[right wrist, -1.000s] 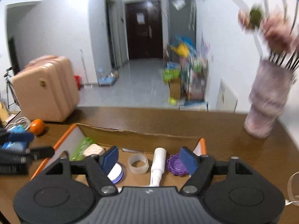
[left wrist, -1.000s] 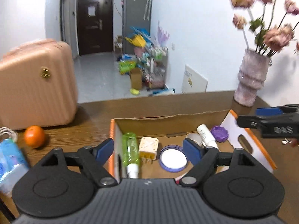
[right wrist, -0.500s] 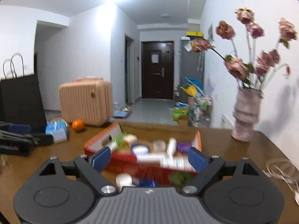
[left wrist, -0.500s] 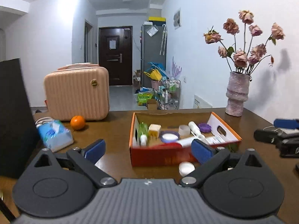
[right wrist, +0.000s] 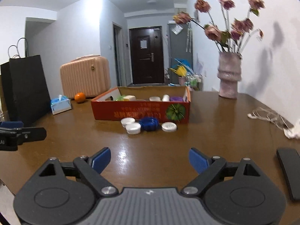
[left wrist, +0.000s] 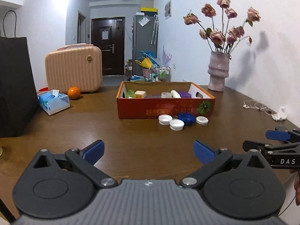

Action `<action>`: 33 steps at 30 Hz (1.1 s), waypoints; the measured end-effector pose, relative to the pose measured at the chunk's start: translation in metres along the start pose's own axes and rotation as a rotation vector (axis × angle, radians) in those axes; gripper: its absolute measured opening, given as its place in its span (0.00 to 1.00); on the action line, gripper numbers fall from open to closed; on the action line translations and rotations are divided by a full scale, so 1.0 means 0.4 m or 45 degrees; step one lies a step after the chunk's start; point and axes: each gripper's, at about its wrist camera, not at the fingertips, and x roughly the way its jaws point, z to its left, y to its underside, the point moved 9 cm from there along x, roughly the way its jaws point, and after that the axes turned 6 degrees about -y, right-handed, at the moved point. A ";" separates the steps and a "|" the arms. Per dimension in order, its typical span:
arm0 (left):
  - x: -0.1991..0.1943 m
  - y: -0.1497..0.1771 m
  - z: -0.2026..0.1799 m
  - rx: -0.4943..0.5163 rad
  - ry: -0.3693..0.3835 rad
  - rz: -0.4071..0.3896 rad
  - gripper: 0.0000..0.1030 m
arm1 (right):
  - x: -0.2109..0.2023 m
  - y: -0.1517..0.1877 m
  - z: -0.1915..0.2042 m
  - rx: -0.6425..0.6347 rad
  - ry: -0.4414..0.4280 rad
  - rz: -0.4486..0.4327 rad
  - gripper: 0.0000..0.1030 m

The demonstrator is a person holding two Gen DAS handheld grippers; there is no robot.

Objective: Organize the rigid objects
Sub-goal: 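Withdraw both open tools from the box back over the table, then grasp a white bottle cap with the left tool while the right tool grasps the white disc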

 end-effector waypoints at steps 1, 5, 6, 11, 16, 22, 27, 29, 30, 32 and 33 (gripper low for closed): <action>0.000 0.007 -0.006 0.011 0.001 -0.001 1.00 | -0.002 0.005 -0.004 0.004 0.006 0.004 0.87; 0.005 0.019 -0.028 0.023 0.025 0.010 1.00 | -0.017 0.005 -0.005 -0.009 0.020 -0.017 0.87; 0.009 0.021 -0.033 0.020 0.032 0.017 1.00 | -0.020 0.002 -0.004 -0.016 0.017 -0.026 0.86; 0.051 0.024 -0.053 0.022 0.048 0.049 1.00 | 0.010 -0.009 -0.015 -0.025 0.017 -0.018 0.83; 0.128 0.023 -0.092 0.042 0.110 0.079 0.96 | 0.083 -0.014 -0.043 -0.007 0.002 0.047 0.74; 0.294 0.008 -0.150 0.043 0.182 0.150 0.80 | 0.215 -0.056 -0.092 -0.017 -0.003 0.113 0.63; 0.443 -0.015 -0.213 0.107 0.233 0.214 0.78 | 0.370 -0.091 -0.155 -0.028 0.053 0.189 0.62; 0.495 -0.017 -0.229 0.106 0.249 0.255 0.76 | 0.421 -0.093 -0.171 -0.028 0.062 0.223 0.59; 0.517 -0.018 -0.234 0.094 0.257 0.272 0.75 | 0.449 -0.093 -0.177 -0.032 0.061 0.249 0.57; 0.558 -0.015 -0.239 0.078 0.264 0.306 0.70 | 0.490 -0.089 -0.183 -0.032 0.053 0.280 0.55; 0.574 -0.014 -0.240 0.069 0.261 0.322 0.66 | 0.510 -0.084 -0.186 -0.033 0.048 0.297 0.53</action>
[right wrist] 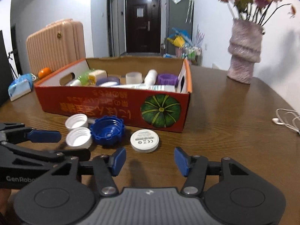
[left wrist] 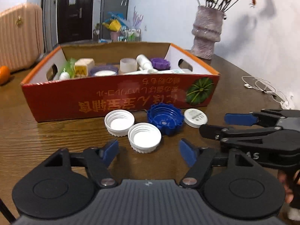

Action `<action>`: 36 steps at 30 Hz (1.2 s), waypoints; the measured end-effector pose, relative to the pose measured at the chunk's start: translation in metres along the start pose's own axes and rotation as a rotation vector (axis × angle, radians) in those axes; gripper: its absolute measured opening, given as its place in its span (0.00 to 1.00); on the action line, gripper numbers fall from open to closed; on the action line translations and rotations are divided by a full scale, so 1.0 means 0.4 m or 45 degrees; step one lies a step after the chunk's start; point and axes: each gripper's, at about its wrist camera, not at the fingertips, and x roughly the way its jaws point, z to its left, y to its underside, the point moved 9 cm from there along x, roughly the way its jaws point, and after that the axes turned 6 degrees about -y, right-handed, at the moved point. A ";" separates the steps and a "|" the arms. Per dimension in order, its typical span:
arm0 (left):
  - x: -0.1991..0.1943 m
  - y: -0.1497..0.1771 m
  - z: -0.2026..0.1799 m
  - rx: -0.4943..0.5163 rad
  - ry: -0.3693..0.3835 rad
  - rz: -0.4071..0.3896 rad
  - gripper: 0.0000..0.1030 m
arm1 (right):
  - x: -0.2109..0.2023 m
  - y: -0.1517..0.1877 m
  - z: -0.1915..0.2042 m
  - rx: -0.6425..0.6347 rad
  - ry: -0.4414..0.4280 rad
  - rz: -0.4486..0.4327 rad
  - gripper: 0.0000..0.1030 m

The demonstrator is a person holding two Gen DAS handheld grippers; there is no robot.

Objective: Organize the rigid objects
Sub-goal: 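Grasp a white bottle cap with the left tool while the right tool grasps the white disc, then carry the cap and disc into the box and open both tools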

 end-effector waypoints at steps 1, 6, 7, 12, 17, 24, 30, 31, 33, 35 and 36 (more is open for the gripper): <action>0.014 -0.001 0.003 -0.009 0.010 0.013 0.64 | 0.014 -0.002 -0.001 -0.002 -0.003 0.007 0.51; 0.037 -0.015 0.009 -0.022 -0.006 -0.002 0.40 | 0.055 -0.016 -0.006 -0.001 -0.014 0.000 0.43; 0.037 -0.013 0.009 -0.010 -0.009 -0.012 0.39 | 0.058 -0.017 -0.004 -0.004 -0.014 -0.006 0.37; 0.029 -0.009 -0.001 0.057 -0.019 -0.041 0.39 | 0.064 -0.023 0.000 -0.003 -0.025 -0.024 0.36; 0.027 -0.007 -0.003 0.045 0.012 -0.030 0.39 | 0.060 -0.025 -0.020 0.054 -0.022 -0.036 0.36; -0.062 -0.004 0.015 0.008 -0.029 -0.075 0.39 | 0.004 0.001 -0.028 0.082 0.083 -0.066 0.36; -0.257 0.089 0.055 -0.076 -0.013 -0.126 0.39 | -0.176 0.116 0.071 0.107 -0.029 -0.094 0.36; -0.292 0.110 0.064 -0.094 0.000 -0.128 0.39 | -0.202 0.134 0.092 0.108 -0.068 -0.092 0.36; -0.343 0.138 0.079 -0.110 -0.001 -0.136 0.39 | -0.249 0.161 0.138 0.080 -0.125 -0.091 0.36; -0.384 0.157 0.091 -0.112 -0.016 -0.143 0.39 | -0.277 0.166 0.166 0.040 -0.134 -0.096 0.36; -0.397 0.159 0.094 -0.116 -0.020 -0.151 0.39 | -0.292 0.163 0.182 0.015 -0.138 -0.115 0.36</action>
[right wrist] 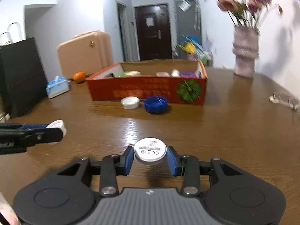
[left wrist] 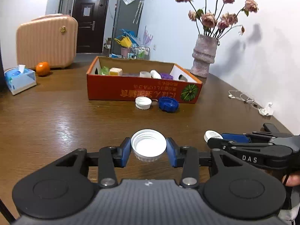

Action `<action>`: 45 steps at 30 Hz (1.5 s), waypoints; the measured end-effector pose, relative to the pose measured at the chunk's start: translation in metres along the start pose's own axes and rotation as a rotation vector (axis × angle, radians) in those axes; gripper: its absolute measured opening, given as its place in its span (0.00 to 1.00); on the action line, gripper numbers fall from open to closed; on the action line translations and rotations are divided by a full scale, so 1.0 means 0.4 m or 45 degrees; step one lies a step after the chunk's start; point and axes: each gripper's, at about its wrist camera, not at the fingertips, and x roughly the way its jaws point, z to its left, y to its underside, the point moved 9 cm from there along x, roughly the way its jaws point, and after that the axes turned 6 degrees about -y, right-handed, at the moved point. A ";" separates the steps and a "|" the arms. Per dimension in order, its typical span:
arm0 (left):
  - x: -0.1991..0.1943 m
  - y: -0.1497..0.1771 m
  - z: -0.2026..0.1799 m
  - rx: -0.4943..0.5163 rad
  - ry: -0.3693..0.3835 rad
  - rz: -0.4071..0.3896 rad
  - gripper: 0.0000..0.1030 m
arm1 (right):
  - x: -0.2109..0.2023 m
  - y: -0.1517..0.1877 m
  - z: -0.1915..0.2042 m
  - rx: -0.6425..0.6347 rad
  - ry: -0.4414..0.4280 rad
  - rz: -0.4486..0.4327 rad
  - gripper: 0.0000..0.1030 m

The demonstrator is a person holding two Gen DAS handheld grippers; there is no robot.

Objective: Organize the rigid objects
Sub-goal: 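Carry the cap and disc into the box and open both tools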

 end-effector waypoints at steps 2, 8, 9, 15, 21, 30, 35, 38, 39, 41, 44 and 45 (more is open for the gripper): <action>-0.018 -0.004 -0.003 -0.007 0.003 -0.020 0.39 | -0.015 -0.010 0.019 -0.011 -0.012 -0.023 0.36; -0.022 -0.015 -0.024 0.018 0.012 -0.041 0.39 | -0.035 -0.031 0.025 -0.020 -0.014 -0.057 0.36; -0.017 -0.015 -0.024 0.015 0.011 -0.039 0.39 | -0.031 -0.034 0.017 -0.015 -0.002 -0.059 0.36; 0.028 -0.055 -0.030 0.032 0.004 -0.048 0.39 | -0.014 -0.101 -0.027 -0.009 0.028 -0.115 0.36; 0.091 -0.200 -0.061 0.093 0.047 -0.156 0.39 | 0.023 -0.264 -0.098 -0.006 0.012 -0.235 0.36; 0.404 -0.386 -0.109 0.131 0.206 0.072 0.39 | 0.333 -0.496 -0.272 0.098 -0.040 0.003 0.36; 0.606 -0.381 -0.116 0.184 0.144 0.303 0.39 | 0.512 -0.507 -0.334 0.046 0.078 0.215 0.37; 0.661 -0.360 -0.113 0.191 0.143 0.374 0.40 | 0.581 -0.499 -0.343 0.040 0.068 0.303 0.37; 0.671 -0.354 -0.109 0.185 0.138 0.384 0.40 | 0.598 -0.497 -0.346 0.033 0.085 0.317 0.36; 0.690 -0.346 -0.102 0.176 0.138 0.402 0.47 | 0.617 -0.495 -0.348 0.037 0.096 0.319 0.37; 0.702 -0.338 -0.094 0.152 0.157 0.422 0.50 | 0.619 -0.489 -0.349 0.058 0.080 0.307 0.37; 0.702 -0.341 -0.092 0.144 0.153 0.421 0.51 | 0.615 -0.491 -0.351 0.060 0.081 0.298 0.37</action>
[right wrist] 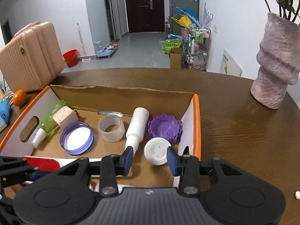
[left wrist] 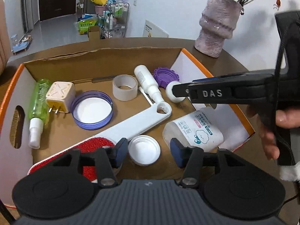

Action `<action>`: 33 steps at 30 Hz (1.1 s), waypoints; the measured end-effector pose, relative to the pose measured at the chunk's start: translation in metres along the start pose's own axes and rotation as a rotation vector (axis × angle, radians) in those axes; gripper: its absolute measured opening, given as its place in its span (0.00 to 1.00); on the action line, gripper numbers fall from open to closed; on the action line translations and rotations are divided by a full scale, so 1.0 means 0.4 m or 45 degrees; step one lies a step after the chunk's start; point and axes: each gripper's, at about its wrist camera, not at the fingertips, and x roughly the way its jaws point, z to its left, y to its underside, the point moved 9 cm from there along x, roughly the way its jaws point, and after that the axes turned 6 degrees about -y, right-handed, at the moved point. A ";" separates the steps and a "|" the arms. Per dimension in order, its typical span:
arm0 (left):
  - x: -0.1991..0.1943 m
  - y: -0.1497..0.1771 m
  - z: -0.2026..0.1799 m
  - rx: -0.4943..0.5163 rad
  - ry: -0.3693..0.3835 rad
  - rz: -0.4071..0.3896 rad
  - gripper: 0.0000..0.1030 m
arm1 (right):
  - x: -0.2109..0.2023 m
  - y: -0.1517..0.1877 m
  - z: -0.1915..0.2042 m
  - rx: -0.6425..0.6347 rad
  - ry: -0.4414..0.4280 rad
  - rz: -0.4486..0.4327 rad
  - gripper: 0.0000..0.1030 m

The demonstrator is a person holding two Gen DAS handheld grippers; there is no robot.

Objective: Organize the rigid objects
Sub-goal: 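Carry the cap and disc into the box and open both tools, then withdraw both open tools from the box back over the table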

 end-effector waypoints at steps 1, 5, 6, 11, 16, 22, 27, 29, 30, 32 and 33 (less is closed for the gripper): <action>-0.008 -0.003 0.002 -0.006 0.004 -0.008 0.52 | -0.012 -0.003 -0.001 0.005 0.003 -0.017 0.37; -0.090 -0.026 0.033 -0.064 -0.010 -0.101 0.59 | -0.084 -0.017 0.006 -0.004 -0.001 -0.076 0.40; -0.114 -0.030 0.040 -0.071 -0.016 -0.123 0.60 | -0.106 -0.018 0.010 -0.009 0.001 -0.093 0.43; -0.261 -0.032 0.071 -0.095 -0.087 -0.277 0.71 | -0.238 -0.002 0.047 -0.049 0.004 -0.181 0.47; -0.429 0.036 0.095 -0.145 -0.195 -0.471 0.82 | -0.436 0.072 0.116 -0.106 -0.002 -0.378 0.55; -0.618 0.204 0.088 -0.157 -0.386 -0.711 0.86 | -0.616 0.239 0.229 -0.196 0.010 -0.664 0.85; -0.706 0.353 0.060 -0.140 -0.466 -0.791 0.89 | -0.667 0.385 0.284 -0.147 0.002 -0.743 0.85; -0.727 0.418 0.045 -0.140 -0.462 -0.786 0.92 | -0.680 0.442 0.298 -0.112 -0.021 -0.741 0.85; -0.734 0.446 0.042 -0.134 -0.459 -0.784 0.93 | -0.687 0.473 0.306 -0.106 -0.024 -0.738 0.86; -0.736 0.506 0.024 -0.112 -0.449 -0.764 0.94 | -0.693 0.529 0.325 -0.128 -0.016 -0.718 0.87; -0.731 0.529 0.016 -0.098 -0.438 -0.750 0.94 | -0.692 0.556 0.336 -0.159 -0.010 -0.700 0.87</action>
